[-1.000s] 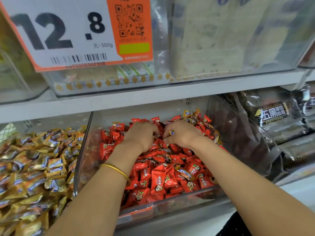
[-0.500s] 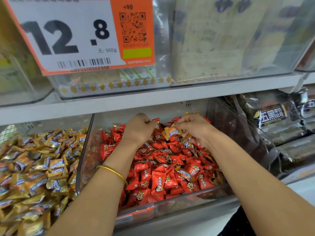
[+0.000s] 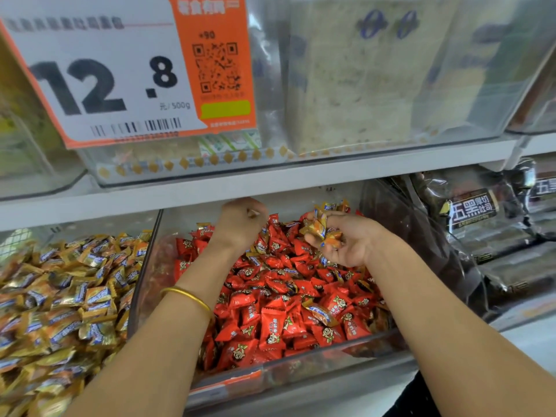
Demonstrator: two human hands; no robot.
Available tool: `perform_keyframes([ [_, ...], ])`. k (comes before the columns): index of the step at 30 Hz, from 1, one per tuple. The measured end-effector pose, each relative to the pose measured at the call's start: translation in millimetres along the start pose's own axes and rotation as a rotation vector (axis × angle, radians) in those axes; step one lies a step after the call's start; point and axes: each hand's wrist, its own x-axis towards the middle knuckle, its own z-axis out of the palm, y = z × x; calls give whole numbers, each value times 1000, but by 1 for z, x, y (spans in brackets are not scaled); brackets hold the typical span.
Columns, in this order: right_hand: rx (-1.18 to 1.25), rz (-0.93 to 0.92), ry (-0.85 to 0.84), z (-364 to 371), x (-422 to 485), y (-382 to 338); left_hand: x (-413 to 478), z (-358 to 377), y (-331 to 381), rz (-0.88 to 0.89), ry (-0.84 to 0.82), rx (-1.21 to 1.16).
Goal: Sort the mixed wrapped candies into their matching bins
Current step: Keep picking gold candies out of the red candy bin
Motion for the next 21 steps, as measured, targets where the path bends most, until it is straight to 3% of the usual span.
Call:
perform_keyframes([
  [3, 161, 98, -65, -3, 0, -2, 12, 2, -6, 81, -178, 512],
  [6, 222, 133, -83, -4, -1, -5, 18, 4, -10, 68, -303, 794],
  [16, 179, 110, -148, -10, -1, -9, 15, 5, -12, 146, -236, 839],
  [19, 128, 44, -88, -13, -5, -14, 11, 4, -11, 192, -180, 853],
  [21, -68, -79, 21, -15, -8, -17, 7, 2, -7, 195, -108, 792],
])
